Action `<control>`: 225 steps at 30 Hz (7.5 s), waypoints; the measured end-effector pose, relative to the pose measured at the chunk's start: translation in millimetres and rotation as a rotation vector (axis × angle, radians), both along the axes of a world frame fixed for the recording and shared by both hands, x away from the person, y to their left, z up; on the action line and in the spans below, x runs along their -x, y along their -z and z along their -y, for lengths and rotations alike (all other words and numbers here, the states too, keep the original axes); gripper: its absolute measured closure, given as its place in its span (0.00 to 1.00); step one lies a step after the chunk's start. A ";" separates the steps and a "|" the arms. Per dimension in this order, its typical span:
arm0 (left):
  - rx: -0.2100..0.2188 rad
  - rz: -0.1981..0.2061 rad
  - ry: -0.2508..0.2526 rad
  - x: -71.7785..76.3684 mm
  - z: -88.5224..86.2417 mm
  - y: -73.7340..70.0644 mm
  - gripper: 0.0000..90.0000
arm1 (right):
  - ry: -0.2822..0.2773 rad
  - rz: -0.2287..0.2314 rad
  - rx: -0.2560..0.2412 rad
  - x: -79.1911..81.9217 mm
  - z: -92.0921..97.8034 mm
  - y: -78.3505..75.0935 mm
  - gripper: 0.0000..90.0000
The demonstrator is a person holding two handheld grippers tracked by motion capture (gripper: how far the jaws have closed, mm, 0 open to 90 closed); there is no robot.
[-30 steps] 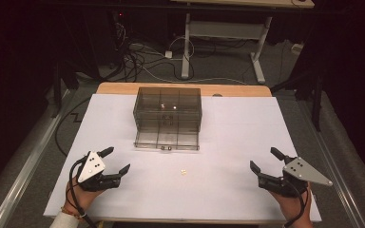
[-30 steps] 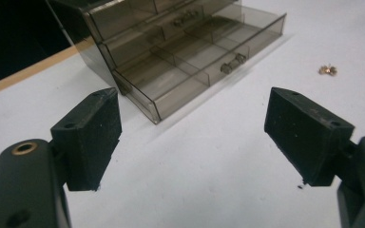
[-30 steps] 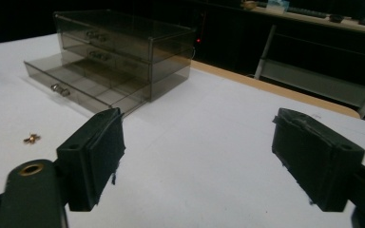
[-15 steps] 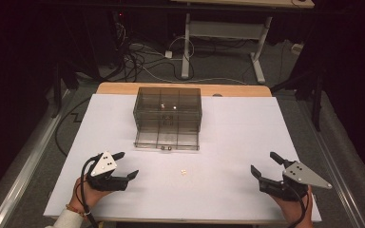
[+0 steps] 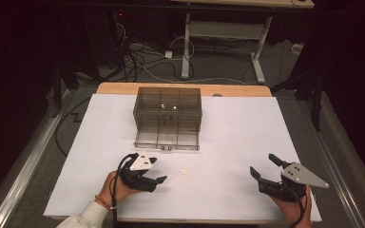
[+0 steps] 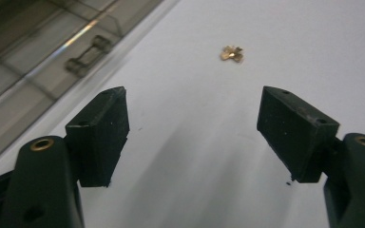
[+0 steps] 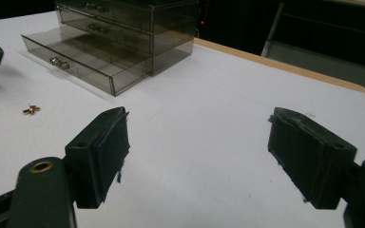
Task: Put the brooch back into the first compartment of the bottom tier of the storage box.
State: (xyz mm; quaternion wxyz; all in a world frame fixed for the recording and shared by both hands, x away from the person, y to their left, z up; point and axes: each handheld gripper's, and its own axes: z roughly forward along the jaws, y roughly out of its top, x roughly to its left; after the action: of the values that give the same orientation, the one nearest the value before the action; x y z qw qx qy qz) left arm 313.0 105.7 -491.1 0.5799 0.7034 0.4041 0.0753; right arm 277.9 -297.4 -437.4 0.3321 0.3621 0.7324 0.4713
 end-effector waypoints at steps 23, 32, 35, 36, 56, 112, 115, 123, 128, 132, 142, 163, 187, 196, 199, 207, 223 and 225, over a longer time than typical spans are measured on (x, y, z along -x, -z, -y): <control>-0.058 -0.076 0.158 -24.9 64.6 9.8 0.59 | -0.020 -0.034 0.006 -2.7 -2.6 6.9 0.26; -0.057 -0.067 0.150 -24.1 65.6 9.7 0.81 | -0.027 -0.040 0.015 -3.9 -2.6 8.3 0.26; -0.063 -0.053 0.148 -22.6 66.3 10.0 0.81 | -0.038 -0.046 0.022 -3.1 -3.1 7.9 0.27; -0.063 -0.053 0.148 -22.6 66.3 10.0 0.81 | -0.038 -0.046 0.022 -3.1 -3.1 7.9 0.27; -0.024 0.029 0.144 -17.8 60.8 2.7 0.81 | -0.053 -0.036 0.025 0.5 -1.0 4.5 0.27; 0.074 0.239 0.040 -27.5 17.9 -39.1 0.81 | -0.057 0.009 0.103 4.5 -16.6 7.2 0.17; 0.081 0.237 0.023 -31.3 13.5 -40.2 0.81 | -0.055 0.012 0.099 4.3 -15.9 7.2 0.17; 0.085 0.245 -0.013 -38.4 5.0 -42.8 0.81 | -0.054 0.017 0.102 4.5 -16.3 7.7 0.17; 0.078 0.250 -0.028 -41.8 2.0 -42.4 0.81 | -0.052 0.017 0.102 4.0 -16.3 8.2 0.18; 0.075 0.253 -0.040 -46.1 -1.3 -42.6 0.81 | -0.052 0.017 0.104 3.8 -16.3 8.6 0.18; 0.076 0.248 -0.085 -58.4 -12.2 -41.7 0.81 | -0.053 0.009 0.109 3.1 -16.5 9.9 0.18; 0.035 0.201 -0.168 -85.7 -33.6 -24.8 0.81 | -0.049 -0.005 0.106 3.3 -20.0 12.9 0.19; -0.047 0.139 -0.195 -97.8 -32.9 1.4 0.81 | -0.045 -0.010 0.117 5.5 -21.3 16.2 0.21; -0.042 0.144 -0.200 -97.0 -33.1 0.5 0.81 | -0.051 -0.015 0.122 4.8 -22.7 16.8 0.21; -0.047 0.144 -0.207 -98.1 -32.6 1.6 0.81 | -0.053 -0.015 0.123 4.7 -23.0 16.8 0.21; -0.042 0.146 -0.207 -97.9 -31.8 1.2 0.80 | -0.055 -0.017 0.120 4.1 -22.6 17.0 0.21; -0.015 0.170 -0.215 -93.5 -33.2 -5.7 0.79 | -0.052 -0.004 0.115 4.6 -20.6 15.8 0.23; -0.005 0.180 -0.217 -92.3 -33.1 -7.9 0.77 | -0.051 -0.010 0.115 4.0 -20.7 16.4 0.23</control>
State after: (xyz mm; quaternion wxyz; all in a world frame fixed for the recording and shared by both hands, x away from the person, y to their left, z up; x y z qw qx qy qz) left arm 405.3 138.8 -483.2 0.6005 0.6473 0.4241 0.2014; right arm 274.0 -276.7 -453.8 0.3365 0.3261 0.7690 0.4349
